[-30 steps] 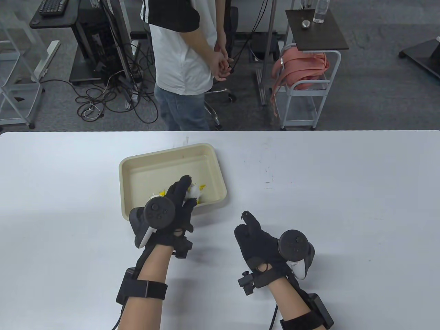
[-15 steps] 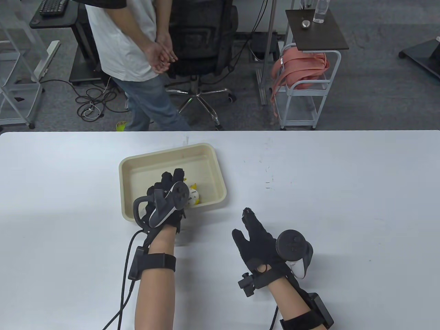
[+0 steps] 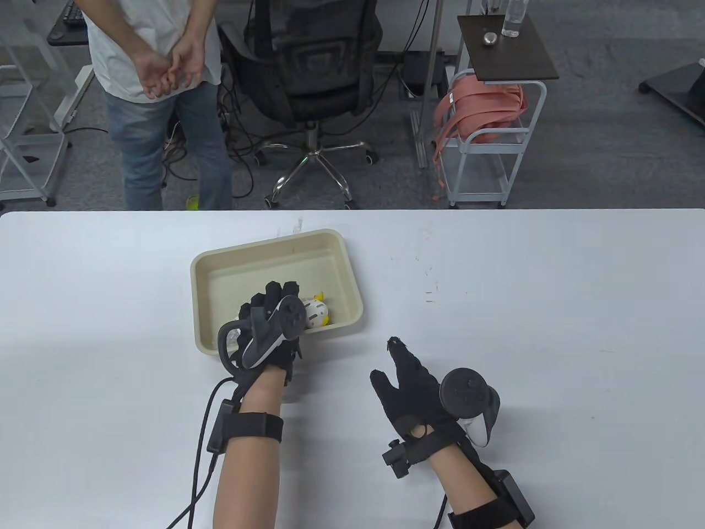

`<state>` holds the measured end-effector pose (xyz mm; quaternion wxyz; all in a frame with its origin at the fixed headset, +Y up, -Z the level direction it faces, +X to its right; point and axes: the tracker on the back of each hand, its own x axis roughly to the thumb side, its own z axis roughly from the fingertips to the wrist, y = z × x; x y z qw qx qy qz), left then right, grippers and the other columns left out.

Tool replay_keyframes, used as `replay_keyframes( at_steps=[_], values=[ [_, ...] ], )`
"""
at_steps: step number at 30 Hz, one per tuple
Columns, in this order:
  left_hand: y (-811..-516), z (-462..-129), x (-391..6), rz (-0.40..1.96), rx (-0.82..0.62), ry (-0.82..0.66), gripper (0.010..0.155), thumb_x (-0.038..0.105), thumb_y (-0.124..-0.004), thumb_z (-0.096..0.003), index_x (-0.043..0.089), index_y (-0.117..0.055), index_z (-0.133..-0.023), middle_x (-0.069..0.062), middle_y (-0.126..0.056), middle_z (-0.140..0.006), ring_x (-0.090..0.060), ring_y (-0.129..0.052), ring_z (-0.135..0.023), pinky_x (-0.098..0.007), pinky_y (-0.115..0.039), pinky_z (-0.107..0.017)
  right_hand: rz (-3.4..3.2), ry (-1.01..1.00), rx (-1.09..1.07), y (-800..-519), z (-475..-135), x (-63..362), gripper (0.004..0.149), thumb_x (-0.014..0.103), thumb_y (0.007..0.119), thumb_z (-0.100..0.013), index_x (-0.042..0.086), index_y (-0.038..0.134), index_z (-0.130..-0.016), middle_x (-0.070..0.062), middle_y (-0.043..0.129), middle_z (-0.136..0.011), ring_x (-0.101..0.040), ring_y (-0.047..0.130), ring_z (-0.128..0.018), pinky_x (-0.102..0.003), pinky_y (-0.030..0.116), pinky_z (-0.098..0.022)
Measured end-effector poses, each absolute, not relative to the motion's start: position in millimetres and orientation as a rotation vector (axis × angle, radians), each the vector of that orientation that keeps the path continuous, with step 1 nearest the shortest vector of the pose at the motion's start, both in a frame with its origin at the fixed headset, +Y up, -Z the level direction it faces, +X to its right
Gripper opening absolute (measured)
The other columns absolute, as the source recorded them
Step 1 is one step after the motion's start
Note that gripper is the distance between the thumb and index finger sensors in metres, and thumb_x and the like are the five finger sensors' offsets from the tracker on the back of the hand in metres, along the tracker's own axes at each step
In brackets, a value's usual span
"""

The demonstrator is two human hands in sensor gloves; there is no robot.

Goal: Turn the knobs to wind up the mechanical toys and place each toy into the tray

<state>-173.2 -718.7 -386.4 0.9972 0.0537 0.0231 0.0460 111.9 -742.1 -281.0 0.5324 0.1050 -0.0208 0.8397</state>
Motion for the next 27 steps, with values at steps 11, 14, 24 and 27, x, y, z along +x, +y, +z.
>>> replay_keyframes(
  at_steps=[11,14,24,27],
  values=[
    [-690.7,-309.9,-231.6,0.523,0.255,0.029,0.074,0.056,-0.08,-0.0488,0.027,-0.055,-0.112,-0.012,-0.071,-0.11,-0.031,-0.094,-0.084,-0.046,-0.078,-0.065,2.029,-0.012,0.254,-743.5,-281.9,113.2,0.097,0.065,0.069,-0.049,0.0,0.038,-0.114,-0.037,0.03,-0.115,-0.063,0.028,-0.097,-0.075,0.018,-0.065],
    [-696.5,-291.4,-240.6,0.661,0.237,0.015,0.081,0.059,-0.08,-0.0484,0.021,-0.05,-0.113,-0.019,-0.067,-0.11,-0.032,-0.096,-0.083,-0.045,-0.08,-0.064,2.035,-0.007,0.256,-743.7,-281.8,114.2,0.098,0.066,0.069,-0.048,0.001,0.037,-0.114,-0.037,0.027,-0.116,-0.063,0.025,-0.097,-0.075,0.016,-0.065],
    [-726.7,-269.8,-240.6,0.885,0.186,-0.059,0.083,0.062,-0.079,-0.0473,0.019,-0.05,-0.112,-0.02,-0.063,-0.11,-0.037,-0.091,-0.087,-0.051,-0.077,-0.064,2.068,-0.053,0.246,-740.0,-283.7,122.6,0.102,0.071,0.062,-0.043,0.002,0.036,-0.115,-0.036,0.024,-0.117,-0.061,0.022,-0.099,-0.074,0.012,-0.066],
    [-729.1,-269.3,-234.0,0.829,0.193,-0.083,0.081,0.057,-0.083,-0.0462,0.018,-0.053,-0.111,-0.02,-0.066,-0.109,-0.036,-0.093,-0.085,-0.051,-0.077,-0.063,2.093,-0.074,0.263,-739.7,-283.1,122.6,0.104,0.072,0.058,-0.042,0.002,0.036,-0.115,-0.036,0.024,-0.117,-0.062,0.022,-0.099,-0.074,0.012,-0.066]
  ],
)
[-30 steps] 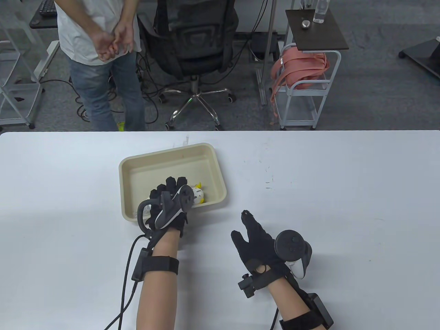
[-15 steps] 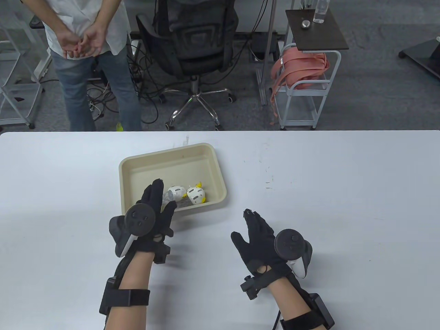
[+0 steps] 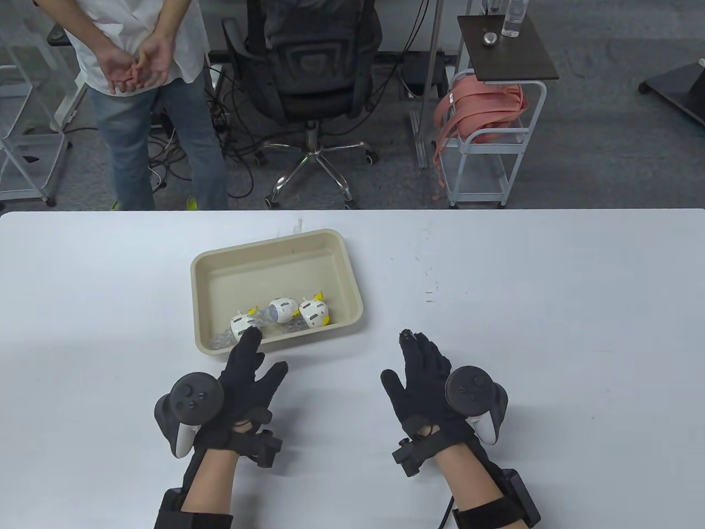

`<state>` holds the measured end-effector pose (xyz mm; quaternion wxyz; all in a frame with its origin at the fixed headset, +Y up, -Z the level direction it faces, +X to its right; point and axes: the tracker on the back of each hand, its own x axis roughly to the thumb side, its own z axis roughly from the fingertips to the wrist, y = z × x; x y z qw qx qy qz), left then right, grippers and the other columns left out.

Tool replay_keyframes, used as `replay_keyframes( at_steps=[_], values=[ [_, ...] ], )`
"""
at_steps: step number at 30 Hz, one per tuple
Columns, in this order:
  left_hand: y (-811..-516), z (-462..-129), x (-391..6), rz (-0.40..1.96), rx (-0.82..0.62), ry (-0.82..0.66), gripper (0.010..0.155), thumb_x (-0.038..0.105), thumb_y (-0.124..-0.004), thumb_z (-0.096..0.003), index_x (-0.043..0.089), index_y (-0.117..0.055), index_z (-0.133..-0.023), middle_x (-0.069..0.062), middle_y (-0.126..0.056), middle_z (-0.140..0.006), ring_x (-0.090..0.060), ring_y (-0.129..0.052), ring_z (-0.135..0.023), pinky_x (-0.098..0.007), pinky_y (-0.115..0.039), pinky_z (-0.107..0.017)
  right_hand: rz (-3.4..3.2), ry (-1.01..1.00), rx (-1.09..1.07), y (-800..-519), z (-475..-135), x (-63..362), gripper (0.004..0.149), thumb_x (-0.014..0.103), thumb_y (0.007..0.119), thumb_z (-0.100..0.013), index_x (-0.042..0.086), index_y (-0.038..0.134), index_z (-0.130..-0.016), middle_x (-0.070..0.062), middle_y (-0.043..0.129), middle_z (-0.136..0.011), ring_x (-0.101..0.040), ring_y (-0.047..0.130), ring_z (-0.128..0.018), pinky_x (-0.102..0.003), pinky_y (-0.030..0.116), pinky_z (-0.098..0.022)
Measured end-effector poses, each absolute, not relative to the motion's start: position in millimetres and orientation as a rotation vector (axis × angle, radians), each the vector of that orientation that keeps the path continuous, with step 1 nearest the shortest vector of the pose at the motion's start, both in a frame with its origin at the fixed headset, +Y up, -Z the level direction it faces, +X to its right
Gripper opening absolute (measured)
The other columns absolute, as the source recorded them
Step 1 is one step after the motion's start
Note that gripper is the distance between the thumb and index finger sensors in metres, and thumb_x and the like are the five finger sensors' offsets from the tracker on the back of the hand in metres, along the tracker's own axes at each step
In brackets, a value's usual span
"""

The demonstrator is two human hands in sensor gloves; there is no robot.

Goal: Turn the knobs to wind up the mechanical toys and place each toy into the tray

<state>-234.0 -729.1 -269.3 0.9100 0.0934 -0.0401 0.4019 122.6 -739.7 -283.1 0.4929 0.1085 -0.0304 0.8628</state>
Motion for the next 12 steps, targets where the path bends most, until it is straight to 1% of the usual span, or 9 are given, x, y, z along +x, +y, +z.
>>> replay_keyframes(
  at_steps=[4,6,7,9,12],
  values=[
    [-725.8,-266.2,-227.9,0.627,0.206,-0.117,0.083,0.051,-0.091,-0.0415,0.018,-0.056,-0.109,-0.017,-0.07,-0.107,-0.033,-0.094,-0.085,-0.05,-0.077,-0.063,2.114,-0.094,0.282,-739.2,-281.8,121.4,0.105,0.073,0.055,-0.04,0.002,0.037,-0.115,-0.036,0.025,-0.116,-0.062,0.022,-0.098,-0.074,0.012,-0.066],
    [-725.0,-265.3,-225.0,0.565,0.193,-0.132,0.086,0.051,-0.093,-0.0397,0.018,-0.056,-0.11,-0.016,-0.072,-0.107,-0.032,-0.094,-0.086,-0.05,-0.077,-0.064,2.124,-0.096,0.289,-739.7,-281.1,120.4,0.106,0.074,0.053,-0.039,0.002,0.037,-0.115,-0.037,0.025,-0.116,-0.062,0.023,-0.098,-0.074,0.012,-0.066],
    [-725.2,-264.9,-224.0,0.552,0.19,-0.134,0.089,0.053,-0.093,-0.0392,0.017,-0.053,-0.11,-0.016,-0.071,-0.107,-0.031,-0.093,-0.087,-0.051,-0.076,-0.065,2.131,-0.095,0.29,-740.0,-280.9,119.9,0.107,0.074,0.052,-0.038,0.002,0.037,-0.115,-0.037,0.026,-0.116,-0.062,0.023,-0.098,-0.074,0.012,-0.066],
    [-726.6,-265.2,-222.2,0.553,0.188,-0.135,0.093,0.054,-0.093,-0.0386,0.015,-0.049,-0.111,-0.016,-0.069,-0.108,-0.032,-0.093,-0.087,-0.051,-0.075,-0.065,2.136,-0.112,0.305,-740.7,-280.5,119.3,0.112,0.078,0.048,-0.032,0.002,0.039,-0.114,-0.036,0.027,-0.116,-0.061,0.024,-0.098,-0.073,0.013,-0.066],
    [-729.8,-266.1,-220.7,0.536,0.164,-0.14,0.093,0.055,-0.092,-0.0387,0.015,-0.05,-0.111,-0.017,-0.069,-0.108,-0.033,-0.092,-0.087,-0.052,-0.075,-0.065,2.131,-0.19,0.343,-736.3,-279.6,119.2,0.116,0.079,0.048,-0.029,0.0,0.044,-0.113,-0.037,0.033,-0.115,-0.062,0.029,-0.097,-0.074,0.017,-0.067]
  ],
)
